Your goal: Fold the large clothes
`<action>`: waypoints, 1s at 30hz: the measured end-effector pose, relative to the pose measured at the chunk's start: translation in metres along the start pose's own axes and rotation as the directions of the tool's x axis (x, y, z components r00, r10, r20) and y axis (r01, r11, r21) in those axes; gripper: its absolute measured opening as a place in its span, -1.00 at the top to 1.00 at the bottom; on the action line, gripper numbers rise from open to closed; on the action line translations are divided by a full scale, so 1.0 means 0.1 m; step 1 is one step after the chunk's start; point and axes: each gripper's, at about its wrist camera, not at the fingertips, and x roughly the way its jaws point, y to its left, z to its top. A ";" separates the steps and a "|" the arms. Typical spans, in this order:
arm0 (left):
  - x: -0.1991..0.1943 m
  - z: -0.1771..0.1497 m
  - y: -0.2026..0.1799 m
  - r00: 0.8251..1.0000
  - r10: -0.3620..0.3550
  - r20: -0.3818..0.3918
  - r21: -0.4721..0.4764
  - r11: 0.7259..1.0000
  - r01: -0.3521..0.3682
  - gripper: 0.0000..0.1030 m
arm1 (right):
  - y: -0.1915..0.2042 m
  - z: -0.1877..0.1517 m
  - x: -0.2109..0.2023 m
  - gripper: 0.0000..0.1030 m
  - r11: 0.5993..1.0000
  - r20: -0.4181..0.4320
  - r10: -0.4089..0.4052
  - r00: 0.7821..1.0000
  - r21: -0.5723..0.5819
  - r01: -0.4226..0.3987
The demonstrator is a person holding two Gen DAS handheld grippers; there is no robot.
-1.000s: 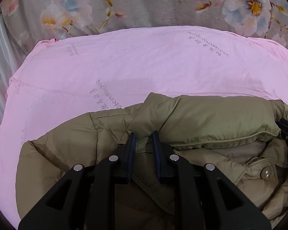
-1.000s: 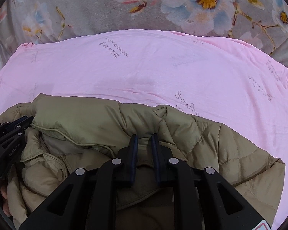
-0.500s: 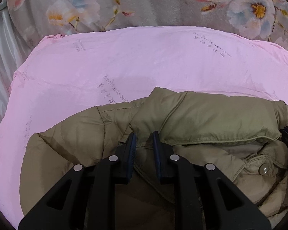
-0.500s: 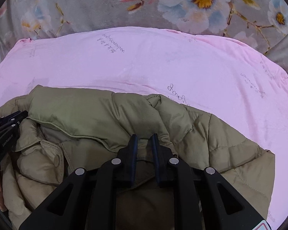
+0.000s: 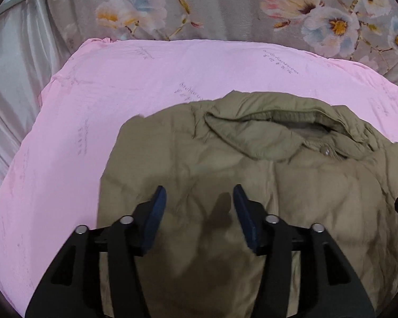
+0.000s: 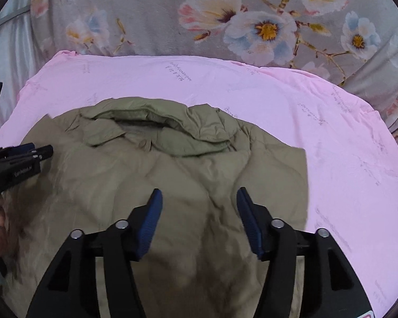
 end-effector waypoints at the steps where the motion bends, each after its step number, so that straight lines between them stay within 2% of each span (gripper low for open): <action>1: -0.12 -0.13 0.11 1.000 -0.023 -0.003 0.000 1.000 0.023 -0.22 | -0.06 -0.18 -0.18 -0.31 1.000 0.001 -0.006 1.000 -0.014 0.006; 3: -0.33 -0.44 0.37 0.998 -0.054 -0.043 0.002 0.999 0.054 -0.32 | -0.21 -0.51 -0.46 -0.37 1.000 -0.018 -0.013 1.000 -0.016 0.013; 7: -0.62 -1.04 0.90 0.994 -0.059 -0.090 -0.042 0.998 0.055 -0.50 | -0.67 -1.28 -0.95 -0.47 0.997 -0.098 -0.018 0.995 0.069 0.025; 10: -0.76 -1.43 1.19 0.986 -0.083 -0.146 -0.090 0.993 0.070 -0.50 | -0.98 -1.81 -1.22 -0.48 0.983 -0.172 0.014 0.985 0.182 0.018; 12: -0.87 -1.76 1.37 0.973 -0.122 -0.199 -0.140 0.986 0.095 -0.50 | -1.07 -2.09 -1.35 -0.48 0.972 -0.217 0.042 0.975 0.235 0.011; 14: -0.94 -1.98 1.45 0.957 -0.173 -0.232 -0.188 0.973 0.131 -0.52 | -1.08 -2.31 -1.45 -0.49 0.963 -0.243 0.087 0.966 0.269 -0.019; 17: -1.02 -2.25 1.54 0.920 -0.287 -0.267 -0.283 0.936 0.210 -0.54 | -0.95 -2.59 -1.57 -0.49 0.942 -0.268 0.217 0.939 0.309 -0.129; 19: -1.06 -2.32 1.51 0.918 -0.301 -0.259 -0.280 0.933 0.227 -0.56 | -0.79 -2.71 -1.55 -0.56 0.928 -0.285 0.291 0.913 0.316 -0.197; 20: -1.08 -2.34 1.46 0.918 -0.299 -0.260 -0.265 0.936 0.230 -0.54 | -0.71 -2.74 -1.54 -0.56 0.935 -0.285 0.277 0.918 0.298 -0.190; 21: -1.09 -2.34 1.41 0.914 -0.308 -0.263 -0.255 0.936 0.242 -0.30 | -0.64 -2.73 -1.55 -0.50 0.951 -0.280 0.242 0.929 0.260 -0.169; 22: -1.11 -2.33 1.35 0.903 -0.340 -0.264 -0.239 0.930 0.280 -0.07 | -0.55 -2.70 -1.55 -0.01 0.963 -0.279 0.218 0.935 0.217 -0.159; 23: -1.13 -2.30 1.30 0.899 -0.347 -0.267 -0.216 0.931 0.295 0.32 | -0.49 -2.66 -1.58 0.59 0.958 -0.265 0.247 0.932 0.210 -0.194; 25: -1.21 -2.22 1.25 0.902 -0.349 -0.256 -0.182 0.933 0.310 0.76 | -0.44 -2.48 -1.62 0.84 0.957 -0.240 0.257 0.936 0.202 -0.211; 27: -1.32 -2.02 1.25 0.894 -0.390 -0.218 -0.195 0.915 0.352 0.83 | -0.44 -2.16 -1.79 0.88 0.964 -0.150 0.240 0.959 0.156 -0.217; 28: -1.39 -1.87 1.27 0.891 -0.419 -0.174 -0.209 0.900 0.383 0.83 | -0.46 -1.96 -1.88 0.90 0.969 -0.094 0.224 0.970 0.130 -0.211; 30: -1.53 -1.59 1.30 0.898 -0.431 -0.092 -0.209 0.890 0.406 0.84 | -0.48 -1.60 -2.05 0.90 0.974 0.013 0.204 0.979 0.101 -0.205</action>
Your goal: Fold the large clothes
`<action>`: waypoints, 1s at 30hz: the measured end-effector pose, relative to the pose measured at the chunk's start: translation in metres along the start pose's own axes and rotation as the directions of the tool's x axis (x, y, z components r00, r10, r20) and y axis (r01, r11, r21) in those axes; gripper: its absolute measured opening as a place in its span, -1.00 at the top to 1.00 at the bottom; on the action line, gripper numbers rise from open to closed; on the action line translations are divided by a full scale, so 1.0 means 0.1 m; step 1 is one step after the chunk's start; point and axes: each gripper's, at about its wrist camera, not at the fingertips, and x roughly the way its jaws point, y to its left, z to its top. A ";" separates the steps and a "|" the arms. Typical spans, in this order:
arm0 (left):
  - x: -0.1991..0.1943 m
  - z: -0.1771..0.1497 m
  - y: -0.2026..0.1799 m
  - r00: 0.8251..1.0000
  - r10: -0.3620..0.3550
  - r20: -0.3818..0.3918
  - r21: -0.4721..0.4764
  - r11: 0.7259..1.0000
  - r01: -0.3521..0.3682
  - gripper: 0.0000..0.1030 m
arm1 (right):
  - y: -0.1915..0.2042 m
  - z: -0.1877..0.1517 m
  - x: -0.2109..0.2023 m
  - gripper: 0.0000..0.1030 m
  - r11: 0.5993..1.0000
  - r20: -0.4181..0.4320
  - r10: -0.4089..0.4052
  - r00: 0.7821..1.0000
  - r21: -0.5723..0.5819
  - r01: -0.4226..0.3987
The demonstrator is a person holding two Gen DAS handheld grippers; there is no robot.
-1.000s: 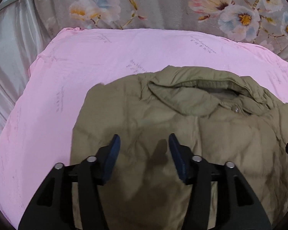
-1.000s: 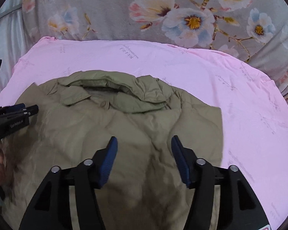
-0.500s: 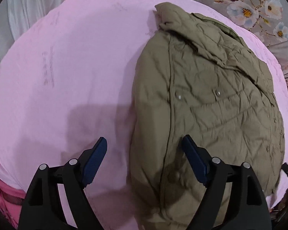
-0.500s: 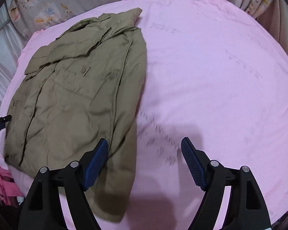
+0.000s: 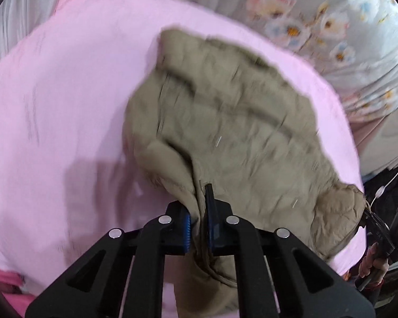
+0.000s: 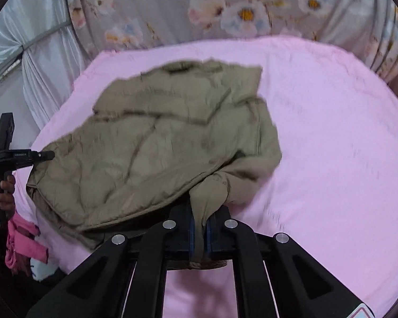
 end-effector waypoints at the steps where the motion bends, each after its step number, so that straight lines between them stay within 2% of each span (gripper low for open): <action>1: -0.12 0.19 -0.08 0.997 -0.004 0.073 0.015 1.000 0.002 0.84 | 0.03 0.25 -0.07 0.90 1.000 0.069 -0.010 0.998 -0.014 0.011; 3: -0.27 0.49 -0.21 0.984 -0.001 0.177 0.032 0.999 -0.005 0.83 | 0.00 0.67 -0.12 0.90 0.999 0.177 -0.038 0.983 -0.017 0.041; 4: -0.33 0.66 -0.26 0.973 0.005 0.230 0.034 0.999 -0.013 0.83 | -0.03 0.94 -0.09 0.90 0.998 0.237 -0.060 0.970 -0.004 0.063; 7: -0.28 1.23 -0.42 0.949 0.039 0.312 0.029 0.998 -0.051 0.81 | -0.22 1.61 0.18 0.91 0.996 0.310 -0.084 0.947 0.058 0.069; 10: 0.01 1.68 -0.52 0.942 0.108 0.318 0.023 0.992 -0.121 0.81 | -0.35 2.08 0.59 0.91 0.991 0.318 -0.112 0.942 0.109 0.081; 12: 0.37 2.01 -0.61 0.935 0.183 0.305 0.025 0.979 -0.200 0.81 | -0.46 2.33 0.96 0.91 0.983 0.295 -0.156 0.943 0.141 0.118; 15: 0.90 2.31 -0.67 0.928 0.267 0.261 0.022 0.959 -0.282 0.78 | -0.60 2.43 1.46 0.91 0.971 0.236 -0.198 0.951 0.180 0.157; 18: 1.42 2.46 -0.51 0.929 0.313 0.198 0.023 0.946 -0.324 0.73 | -0.77 2.44 2.01 0.91 0.961 0.163 -0.210 0.964 0.217 0.172; 21: 1.75 2.48 -0.26 0.945 0.294 0.145 -0.026 0.956 -0.294 0.66 | -0.92 2.35 2.35 0.85 0.961 0.126 -0.155 0.980 0.250 0.120; 24: 1.65 2.47 -0.15 0.963 0.220 0.157 -0.057 0.975 -0.214 0.58 | -1.01 2.32 2.20 0.67 0.956 0.166 -0.054 0.985 0.293 0.003; 25: 1.56 2.47 -0.14 0.967 0.192 0.169 -0.052 0.981 -0.185 0.56 | -1.02 2.33 2.08 0.43 0.955 0.198 -0.021 0.980 0.295 -0.039; 26: 1.41 2.47 -0.10 0.971 0.149 0.187 -0.046 0.989 -0.143 0.48 | -1.01 2.32 1.94 0.01 0.954 0.227 -0.003 0.974 0.294 -0.066; 28: 1.12 2.47 -0.09 0.972 0.073 0.223 -0.039 0.997 -0.066 0.25 | -1.02 2.33 1.55 -0.29 0.955 0.323 -0.007 0.946 0.284 -0.090; 29: 0.99 2.48 -0.07 0.967 0.044 0.253 -0.042 0.999 -0.034 0.03 | -1.02 2.34 1.35 -0.29 0.959 0.369 0.000 0.929 0.263 -0.105; 30: 0.86 2.49 -0.09 0.954 0.060 0.293 -0.053 0.998 -0.047 -0.40 | -1.02 2.35 1.22 -0.29 0.962 0.392 0.008 0.920 0.248 -0.115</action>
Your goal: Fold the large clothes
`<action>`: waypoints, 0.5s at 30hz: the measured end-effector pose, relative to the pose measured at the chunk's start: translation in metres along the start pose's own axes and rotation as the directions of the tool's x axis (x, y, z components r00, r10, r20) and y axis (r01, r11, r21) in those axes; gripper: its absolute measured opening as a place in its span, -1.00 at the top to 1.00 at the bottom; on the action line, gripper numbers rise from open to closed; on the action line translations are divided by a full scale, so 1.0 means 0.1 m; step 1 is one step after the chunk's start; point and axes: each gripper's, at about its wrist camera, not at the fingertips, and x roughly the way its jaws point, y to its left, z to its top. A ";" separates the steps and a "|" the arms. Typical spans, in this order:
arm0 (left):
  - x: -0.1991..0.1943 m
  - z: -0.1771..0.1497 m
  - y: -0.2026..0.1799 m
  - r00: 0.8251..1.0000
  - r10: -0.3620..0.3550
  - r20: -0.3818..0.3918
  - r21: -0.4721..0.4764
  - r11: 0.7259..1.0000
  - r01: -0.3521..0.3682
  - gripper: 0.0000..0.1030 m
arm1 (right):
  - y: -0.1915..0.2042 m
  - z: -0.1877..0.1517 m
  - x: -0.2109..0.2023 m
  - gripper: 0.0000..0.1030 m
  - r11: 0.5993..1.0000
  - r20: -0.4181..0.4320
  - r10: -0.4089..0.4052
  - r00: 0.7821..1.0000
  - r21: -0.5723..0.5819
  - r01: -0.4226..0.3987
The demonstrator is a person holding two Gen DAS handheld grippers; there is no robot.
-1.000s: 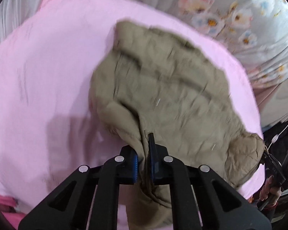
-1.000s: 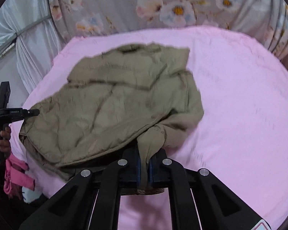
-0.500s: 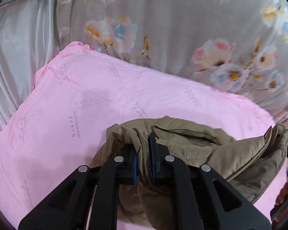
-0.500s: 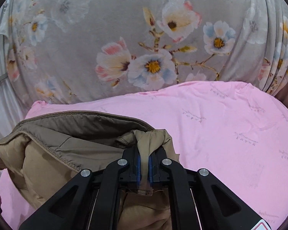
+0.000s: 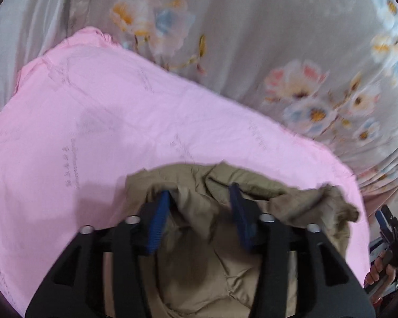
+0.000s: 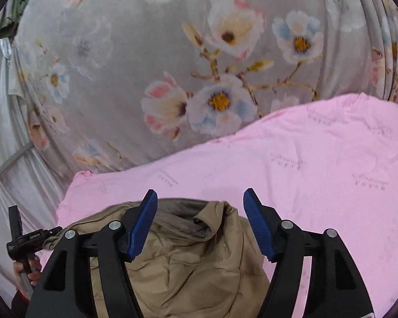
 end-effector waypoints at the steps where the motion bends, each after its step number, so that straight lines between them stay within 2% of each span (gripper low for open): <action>1: -0.22 0.05 0.05 0.991 0.077 0.105 -0.011 0.997 -0.076 -0.63 | 0.04 0.05 -0.16 -0.29 1.000 0.025 0.002 1.000 -0.016 -0.002; 2: -0.35 0.08 0.08 0.977 0.113 0.183 -0.011 0.994 -0.113 -0.77 | 0.07 0.08 -0.23 -0.29 1.000 0.038 0.000 0.999 -0.029 0.001; 3: -0.46 0.11 0.08 0.962 0.143 0.233 0.005 0.989 -0.148 -0.75 | 0.12 0.09 -0.30 -0.29 0.999 0.049 -0.001 0.999 -0.047 0.003; 4: -0.50 0.14 0.08 0.956 0.165 0.241 0.020 0.984 -0.175 -0.69 | 0.19 0.07 -0.32 -0.25 0.997 0.048 -0.017 0.999 -0.075 0.021; 6: -0.48 0.19 0.00 0.962 0.182 0.204 0.043 0.980 -0.195 -0.36 | 0.35 0.00 -0.24 -0.11 0.987 0.036 -0.069 0.997 -0.146 0.074; 7: -0.41 0.18 -0.09 0.967 0.184 0.176 0.072 0.977 -0.199 -0.30 | 0.49 -0.08 -0.12 0.11 0.972 0.017 -0.106 0.994 -0.210 0.108; 8: -0.33 0.16 -0.19 0.968 0.193 0.158 0.104 0.972 -0.211 -0.16 | 0.59 -0.15 0.00 0.36 0.958 0.004 -0.143 0.990 -0.249 0.139; 9: -0.22 0.12 -0.33 0.966 0.216 0.142 0.146 0.961 -0.236 -0.01 | 0.69 -0.22 0.15 0.46 0.944 -0.012 -0.180 0.984 -0.284 0.170; 10: -0.09 0.07 -0.47 0.963 0.234 0.132 0.190 0.948 -0.256 0.05 | 0.77 -0.29 0.26 0.64 0.935 -0.027 -0.192 0.981 -0.310 0.174; 12: 0.16 -0.02 -0.67 0.966 0.240 0.092 0.255 0.932 -0.256 0.18 | 0.95 -0.44 0.57 0.77 0.910 -0.067 -0.215 0.974 -0.376 0.175; 15: 0.56 -0.11 -0.85 0.963 0.269 0.021 0.300 0.917 -0.263 0.23 | 1.09 -0.59 1.00 0.84 0.854 -0.094 -0.286 0.954 -0.476 0.209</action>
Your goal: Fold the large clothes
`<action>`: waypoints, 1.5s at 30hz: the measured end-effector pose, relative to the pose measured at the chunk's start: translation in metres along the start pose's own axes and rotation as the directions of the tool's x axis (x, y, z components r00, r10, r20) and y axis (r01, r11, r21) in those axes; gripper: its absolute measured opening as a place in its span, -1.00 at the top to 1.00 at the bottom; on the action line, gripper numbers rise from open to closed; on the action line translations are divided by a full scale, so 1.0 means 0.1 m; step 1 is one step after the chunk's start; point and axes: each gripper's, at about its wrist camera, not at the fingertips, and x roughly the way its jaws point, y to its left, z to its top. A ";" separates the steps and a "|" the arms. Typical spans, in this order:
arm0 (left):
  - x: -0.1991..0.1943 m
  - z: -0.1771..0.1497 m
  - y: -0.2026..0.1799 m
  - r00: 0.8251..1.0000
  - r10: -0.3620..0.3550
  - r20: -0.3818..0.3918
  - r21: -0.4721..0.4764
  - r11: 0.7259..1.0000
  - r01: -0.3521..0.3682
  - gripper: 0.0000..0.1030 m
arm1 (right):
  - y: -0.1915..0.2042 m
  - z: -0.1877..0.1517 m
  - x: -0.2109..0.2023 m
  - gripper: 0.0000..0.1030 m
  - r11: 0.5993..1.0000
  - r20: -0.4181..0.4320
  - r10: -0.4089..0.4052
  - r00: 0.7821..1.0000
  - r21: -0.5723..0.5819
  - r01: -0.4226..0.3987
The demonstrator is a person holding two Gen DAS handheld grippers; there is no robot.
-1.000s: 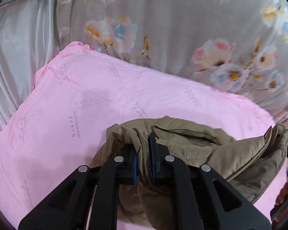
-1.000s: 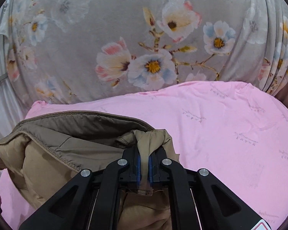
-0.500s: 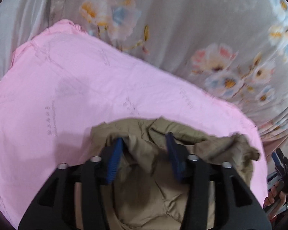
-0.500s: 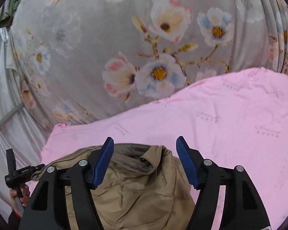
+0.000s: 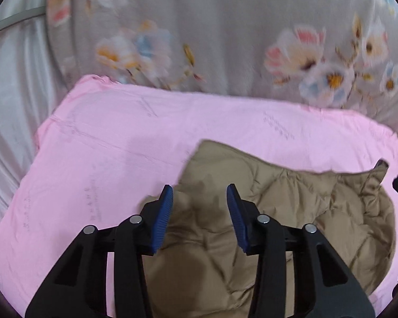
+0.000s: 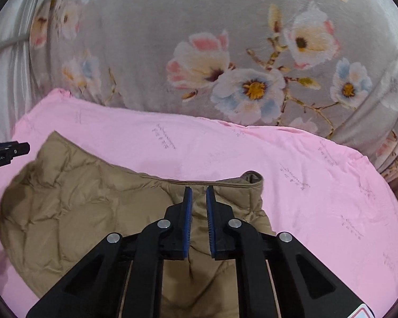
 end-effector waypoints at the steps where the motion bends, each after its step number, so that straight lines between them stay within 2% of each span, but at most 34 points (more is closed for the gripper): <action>1: 0.15 0.00 -0.08 0.999 0.026 -0.023 0.016 1.000 -0.026 0.24 | 0.03 0.00 0.10 0.85 1.000 -0.017 -0.013 1.000 -0.016 0.013; 6: 0.72 -0.02 0.02 0.986 0.125 -0.108 0.006 0.992 -0.125 0.25 | -0.18 -0.07 0.69 0.90 0.999 -0.137 -0.048 0.989 0.012 0.051; 10: 1.02 -0.14 0.23 0.977 0.157 -0.141 -0.029 0.986 -0.162 0.24 | -0.56 -0.23 1.05 0.95 0.988 -0.213 -0.060 0.975 0.129 0.089; 12: 1.09 -0.20 0.29 0.980 0.135 -0.143 -0.058 0.988 -0.145 0.22 | -0.74 -0.37 1.21 0.97 0.972 -0.247 -0.010 0.969 0.224 0.067; 15: 1.14 -0.26 0.34 0.986 0.113 -0.122 -0.090 0.988 -0.125 0.20 | -0.85 -0.49 1.32 1.00 0.951 -0.244 0.057 0.968 0.307 0.022; 21: 1.22 -0.32 0.36 0.989 0.098 -0.109 -0.120 0.987 -0.111 0.19 | -0.79 -0.58 1.35 1.00 0.951 -0.235 0.041 0.971 0.306 0.034; 37: 1.29 -0.34 0.30 0.985 0.127 -0.117 -0.090 0.986 -0.138 0.18 | -0.81 -0.55 1.40 1.00 0.949 -0.246 0.040 0.968 0.314 0.041; 39: 1.28 -0.34 0.30 0.985 0.128 -0.115 -0.090 0.986 -0.139 0.18 | -0.79 -0.53 1.39 1.00 0.953 -0.255 0.017 0.967 0.295 0.061; 41: 1.25 -0.31 0.31 0.984 0.129 -0.119 -0.095 0.985 -0.141 0.18 | -0.71 -0.46 1.37 1.00 0.966 -0.277 -0.046 0.960 0.232 0.113; 42: 1.19 -0.30 0.30 0.981 0.154 -0.118 -0.088 0.982 -0.164 0.18 | -0.67 -0.41 1.31 1.00 0.970 -0.282 -0.086 0.956 0.197 0.146; 43: 1.13 -0.28 0.28 0.977 0.181 -0.115 -0.076 0.979 -0.190 0.20 | -0.64 -0.37 1.23 0.93 0.969 -0.271 -0.102 0.957 0.188 0.157; 44: 0.99 -0.26 0.23 0.975 0.199 -0.097 -0.071 0.976 -0.206 0.22 | -0.61 -0.33 1.11 0.89 0.970 -0.241 -0.078 0.967 0.204 0.129; 45: 0.86 -0.24 0.19 0.980 0.186 -0.072 -0.078 0.978 -0.191 0.24 | -0.59 -0.29 0.98 0.89 0.971 -0.206 -0.046 0.978 0.222 0.092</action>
